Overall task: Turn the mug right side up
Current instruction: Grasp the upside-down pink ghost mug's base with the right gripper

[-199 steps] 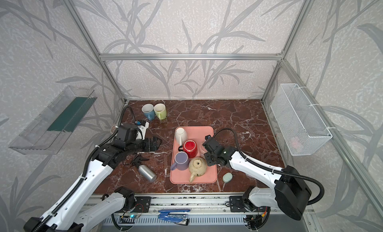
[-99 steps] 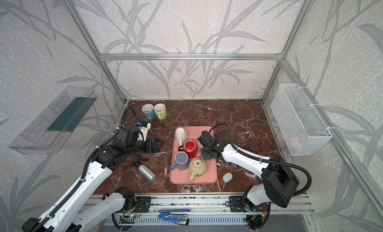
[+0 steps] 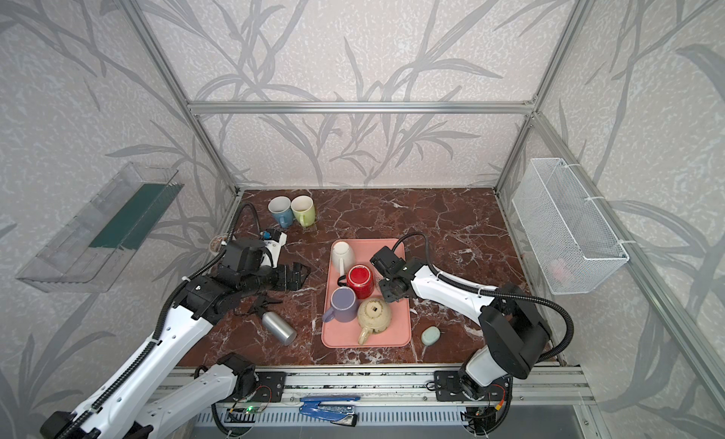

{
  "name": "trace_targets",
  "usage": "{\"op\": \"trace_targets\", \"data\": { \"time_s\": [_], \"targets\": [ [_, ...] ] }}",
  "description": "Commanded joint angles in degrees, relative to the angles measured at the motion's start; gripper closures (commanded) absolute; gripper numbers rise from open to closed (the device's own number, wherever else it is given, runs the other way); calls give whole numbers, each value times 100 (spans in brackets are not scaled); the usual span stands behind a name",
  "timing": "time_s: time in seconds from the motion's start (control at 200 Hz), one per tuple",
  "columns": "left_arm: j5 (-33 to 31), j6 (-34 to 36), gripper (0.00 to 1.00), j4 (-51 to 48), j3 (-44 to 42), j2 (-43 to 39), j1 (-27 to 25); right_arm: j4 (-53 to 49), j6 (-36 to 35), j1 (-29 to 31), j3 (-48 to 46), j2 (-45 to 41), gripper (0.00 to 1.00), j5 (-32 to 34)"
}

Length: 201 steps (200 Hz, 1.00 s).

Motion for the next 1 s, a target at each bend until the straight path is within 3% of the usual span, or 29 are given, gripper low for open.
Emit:
{"op": "trace_targets", "data": {
  "time_s": [0.0, 0.265, 0.375, 1.0],
  "targets": [
    [-86, 59, 2, -65, -46, -20, -35, -98, -40, -60, 183, 90, 71, -17],
    [-103, 59, 2, -73, -49, 7, -48, -73, -65, -84, 222, 183, 85, -103],
    [-113, 59, 2, -75, -48, 9, -48, -75, -84, -97, 222, 197, 100, -134],
    [-166, 41, 2, -82, -54, 83, -78, 276, -238, -347, 252, -602, 100, -634]
  ]
}}
